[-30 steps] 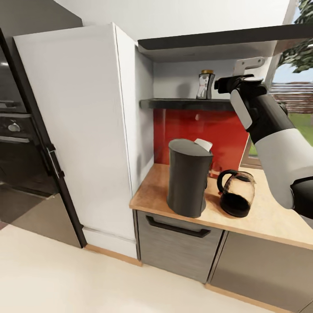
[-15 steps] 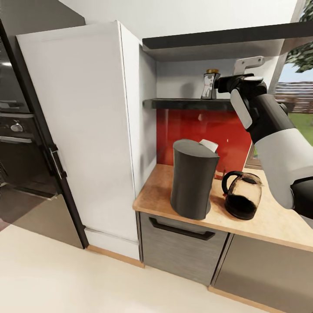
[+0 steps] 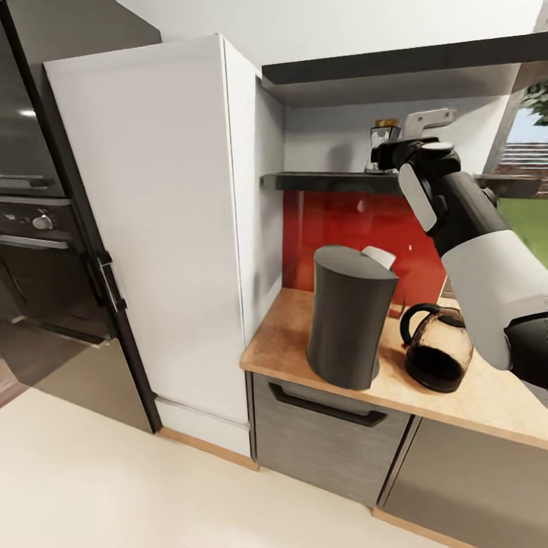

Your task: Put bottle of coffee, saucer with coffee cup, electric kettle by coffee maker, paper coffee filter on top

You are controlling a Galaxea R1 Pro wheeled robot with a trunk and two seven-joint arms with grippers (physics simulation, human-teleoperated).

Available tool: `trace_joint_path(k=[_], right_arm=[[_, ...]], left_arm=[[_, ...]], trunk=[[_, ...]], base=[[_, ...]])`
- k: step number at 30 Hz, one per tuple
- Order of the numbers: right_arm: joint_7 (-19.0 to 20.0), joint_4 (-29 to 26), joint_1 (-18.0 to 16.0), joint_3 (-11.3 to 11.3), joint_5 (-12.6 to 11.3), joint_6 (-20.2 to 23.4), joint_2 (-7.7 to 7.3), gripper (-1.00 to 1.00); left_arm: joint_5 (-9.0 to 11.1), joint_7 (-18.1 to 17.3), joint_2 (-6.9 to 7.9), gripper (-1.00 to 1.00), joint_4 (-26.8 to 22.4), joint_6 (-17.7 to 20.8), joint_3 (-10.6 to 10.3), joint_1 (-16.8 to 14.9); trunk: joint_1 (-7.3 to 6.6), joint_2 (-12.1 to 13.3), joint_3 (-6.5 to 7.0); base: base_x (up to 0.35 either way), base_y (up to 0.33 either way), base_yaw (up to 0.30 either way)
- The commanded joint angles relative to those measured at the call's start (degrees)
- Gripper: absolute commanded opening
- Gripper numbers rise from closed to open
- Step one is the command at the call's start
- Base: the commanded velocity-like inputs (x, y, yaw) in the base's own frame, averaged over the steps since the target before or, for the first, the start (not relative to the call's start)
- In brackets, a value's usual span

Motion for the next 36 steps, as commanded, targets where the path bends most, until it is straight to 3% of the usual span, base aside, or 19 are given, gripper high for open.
trace_joint_path(k=[1,11,13,16,21,36], right_arm=[[-0.6,-0.2,0.5,0.4,-0.5,0.2,0.91,1.00],[-1.4,-0.2,0.6,0.0,-0.3,-1.5,1.42,1.00],[-3.3,-0.2,0.6,-0.2,-0.3,-1.6,1.88,1.00],[-9.3,-0.3,0.6,-0.3,-0.4,-1.7,2.60,1.00],[-12.3,-0.5,0.6,-0.1,-0.5,-1.7,2.79,1.00],[-12.6,-3.4,0.6,-0.1,-0.7,-2.6,2.74,1.00]], left_arm=[[0.0,0.0,0.03,1.00,-0.1,-0.1,0.3,0.0],[0.1,0.0,-0.09,1.00,0.0,-0.1,0.3,0.0],[0.1,0.0,-0.09,1.00,0.0,-0.1,0.3,0.1],[0.1,0.0,-0.09,1.00,0.0,-0.1,0.3,0.0],[0.1,0.0,-0.17,1.00,0.1,-0.1,0.3,0.1],[0.1,0.0,0.09,1.00,0.6,-0.2,0.4,0.2]], trunk=[[0.03,-0.1,-0.18],[0.03,-0.1,-0.31],[0.03,-0.1,-0.31],[0.03,-0.1,-0.31],[0.03,-0.1,-0.31],[0.03,-0.1,-0.31]], base=[[0.000,0.000,0.177],[0.000,0.000,0.037],[0.000,0.000,0.000],[0.000,0.000,0.000],[0.000,0.000,0.000],[0.247,0.036,0.000]])
